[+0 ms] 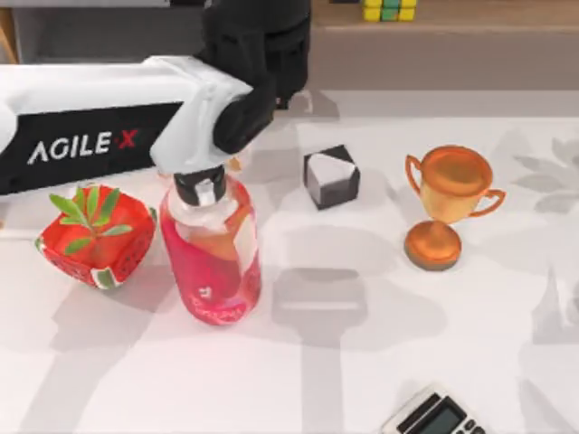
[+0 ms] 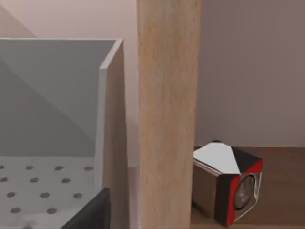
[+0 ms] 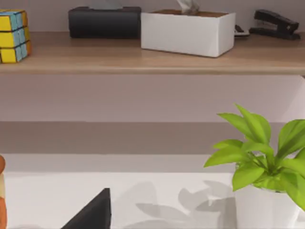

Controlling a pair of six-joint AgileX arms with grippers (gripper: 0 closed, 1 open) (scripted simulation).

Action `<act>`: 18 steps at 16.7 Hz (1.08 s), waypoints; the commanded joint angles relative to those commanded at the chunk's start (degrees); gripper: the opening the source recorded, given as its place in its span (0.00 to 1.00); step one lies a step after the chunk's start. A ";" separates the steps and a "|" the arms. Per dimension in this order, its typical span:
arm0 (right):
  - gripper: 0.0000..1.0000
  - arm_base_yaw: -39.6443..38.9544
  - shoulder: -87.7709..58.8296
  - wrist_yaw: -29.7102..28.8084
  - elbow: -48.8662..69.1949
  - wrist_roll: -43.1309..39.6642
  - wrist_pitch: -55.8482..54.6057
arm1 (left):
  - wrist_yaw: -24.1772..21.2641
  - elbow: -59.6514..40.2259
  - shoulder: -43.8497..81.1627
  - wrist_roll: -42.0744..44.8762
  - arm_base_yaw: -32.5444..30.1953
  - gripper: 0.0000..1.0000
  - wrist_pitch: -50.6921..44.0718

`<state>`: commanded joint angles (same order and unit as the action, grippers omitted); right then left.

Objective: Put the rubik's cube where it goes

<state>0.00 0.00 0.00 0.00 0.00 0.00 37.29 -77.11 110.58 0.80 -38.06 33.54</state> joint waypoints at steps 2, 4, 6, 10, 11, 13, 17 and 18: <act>1.00 0.00 0.00 0.00 0.00 0.00 0.00 | 2.48 -6.77 9.22 0.17 -3.64 1.00 3.13; 1.00 0.00 0.00 0.00 0.00 0.00 0.00 | 4.54 -12.36 17.30 0.23 -6.50 1.00 5.63; 1.00 0.00 0.00 0.00 0.00 0.00 0.00 | 6.21 -16.70 23.60 0.20 -8.51 1.00 7.48; 1.00 0.00 0.00 0.00 0.00 0.00 0.00 | 8.11 -21.09 29.74 0.06 -10.12 1.00 9.20; 1.00 0.00 0.00 0.00 0.00 0.00 0.00 | 8.15 -21.17 29.86 0.06 -10.14 1.00 9.23; 1.00 0.00 0.00 0.00 0.00 0.00 0.00 | 8.15 -21.17 29.86 0.06 -10.14 1.00 9.23; 1.00 0.00 0.00 0.00 0.00 0.00 0.00 | 7.95 -21.63 29.91 0.09 -9.87 1.00 8.69; 1.00 0.00 0.00 0.00 0.00 0.00 0.00 | 7.83 -22.62 30.18 0.12 -9.79 1.00 8.06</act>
<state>0.00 0.00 0.00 0.00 0.00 0.00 45.12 -99.74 140.76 0.92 -47.86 41.60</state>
